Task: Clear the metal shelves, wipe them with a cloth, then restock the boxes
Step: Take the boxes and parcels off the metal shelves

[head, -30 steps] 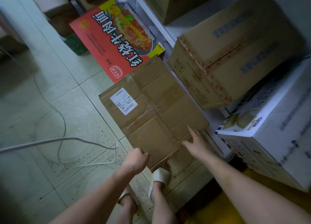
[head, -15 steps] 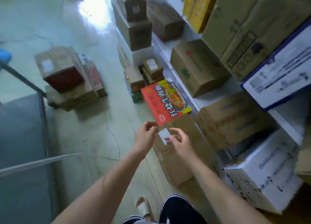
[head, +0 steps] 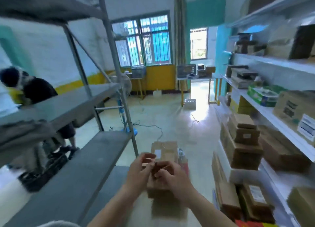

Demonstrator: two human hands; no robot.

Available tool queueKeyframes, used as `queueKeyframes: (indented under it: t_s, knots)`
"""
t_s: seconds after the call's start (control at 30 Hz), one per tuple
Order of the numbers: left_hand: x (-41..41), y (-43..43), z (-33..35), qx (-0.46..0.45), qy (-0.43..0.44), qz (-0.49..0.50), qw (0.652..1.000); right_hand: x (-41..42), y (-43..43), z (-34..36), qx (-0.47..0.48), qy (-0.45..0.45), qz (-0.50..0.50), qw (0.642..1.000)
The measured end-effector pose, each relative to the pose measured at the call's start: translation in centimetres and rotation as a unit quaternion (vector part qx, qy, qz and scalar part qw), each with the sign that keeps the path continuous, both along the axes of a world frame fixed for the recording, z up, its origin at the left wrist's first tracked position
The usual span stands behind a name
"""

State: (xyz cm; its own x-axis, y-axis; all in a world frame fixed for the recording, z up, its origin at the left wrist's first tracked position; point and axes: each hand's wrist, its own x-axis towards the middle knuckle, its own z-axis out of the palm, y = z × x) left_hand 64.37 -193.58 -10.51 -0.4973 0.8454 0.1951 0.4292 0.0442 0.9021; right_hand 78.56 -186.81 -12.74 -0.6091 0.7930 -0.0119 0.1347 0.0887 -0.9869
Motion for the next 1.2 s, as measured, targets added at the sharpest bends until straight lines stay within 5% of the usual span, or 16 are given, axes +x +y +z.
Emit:
queueKeyframes:
  t_s: [0.2,0.63,0.9,1.03,1.2]
  knots:
    - [-9.6,0.5,12.5,0.072,0.138,0.076,0.985,-12.2,5.1,11.4,0.085,0.100,0.119,0.984]
    - [-29.3,-3.3,34.4,0.122,0.436,0.201,0.869,-34.6,9.0,32.4,0.291,0.220,0.232,0.902]
    - [-34.5,-2.4,46.3,0.079,0.607,0.254,0.749,-40.9,14.6,42.8,0.425,0.275,0.174,0.845]
    - [-36.6,0.4,51.7,0.106,0.675,0.335,0.649,-45.7,19.1,48.4,0.479,0.297,0.138,0.815]
    - [-38.7,3.9,56.5,0.061,0.654,0.495,0.569,-51.8,24.1,54.7,0.436,0.303,0.133,0.837]
